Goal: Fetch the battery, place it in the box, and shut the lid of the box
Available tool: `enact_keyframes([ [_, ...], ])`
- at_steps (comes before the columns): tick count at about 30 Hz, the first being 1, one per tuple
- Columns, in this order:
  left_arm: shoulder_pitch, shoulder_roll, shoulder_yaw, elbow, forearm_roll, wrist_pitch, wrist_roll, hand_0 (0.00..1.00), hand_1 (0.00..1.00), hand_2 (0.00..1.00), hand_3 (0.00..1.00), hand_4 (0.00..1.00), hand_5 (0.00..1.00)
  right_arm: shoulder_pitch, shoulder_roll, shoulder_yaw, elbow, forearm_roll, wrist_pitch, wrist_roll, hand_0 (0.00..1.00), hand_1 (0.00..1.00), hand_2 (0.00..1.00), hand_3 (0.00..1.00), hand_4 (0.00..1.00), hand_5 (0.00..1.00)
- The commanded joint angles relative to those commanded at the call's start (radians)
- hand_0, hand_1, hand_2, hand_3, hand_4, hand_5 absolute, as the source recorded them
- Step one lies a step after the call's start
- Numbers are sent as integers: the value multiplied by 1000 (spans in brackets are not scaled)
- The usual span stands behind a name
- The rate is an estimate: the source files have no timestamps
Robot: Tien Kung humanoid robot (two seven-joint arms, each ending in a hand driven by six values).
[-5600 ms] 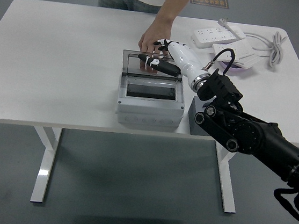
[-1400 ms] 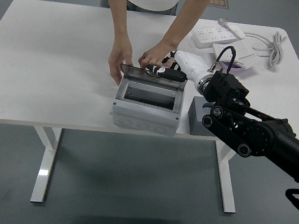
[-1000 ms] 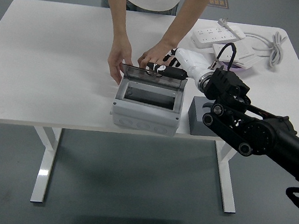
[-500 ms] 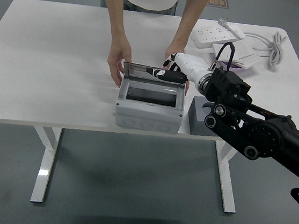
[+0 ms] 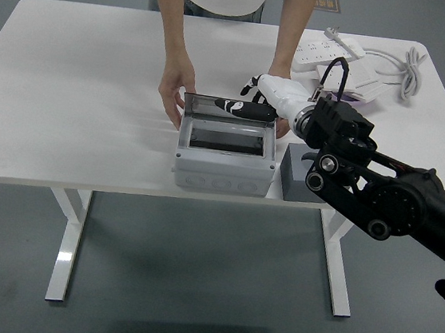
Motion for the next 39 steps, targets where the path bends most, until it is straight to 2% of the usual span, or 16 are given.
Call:
enact_keyframes([
  [9, -2, 0, 0, 0, 1, 0, 1, 661, 735, 696, 610, 628, 288, -8, -5, -3, 23, 8, 29, -31, 601, 484, 526, 722, 957, 998],
  [16, -2, 0, -1, 0, 3, -1, 2, 661, 735, 696, 610, 628, 287, -15, -6, -7, 33, 10, 36, -38, 600, 481, 515, 721, 956, 998],
  [17, -2, 0, -1, 0, 3, -1, 2, 661, 735, 697, 609, 627, 286, -16, -6, -8, 34, 10, 36, -39, 559, 463, 498, 717, 948, 998],
  [39, 1, 0, -1, -1, 6, -3, 7, 661, 735, 696, 610, 629, 288, -28, 2, -26, 39, 11, 53, -55, 562, 463, 487, 716, 941, 998],
])
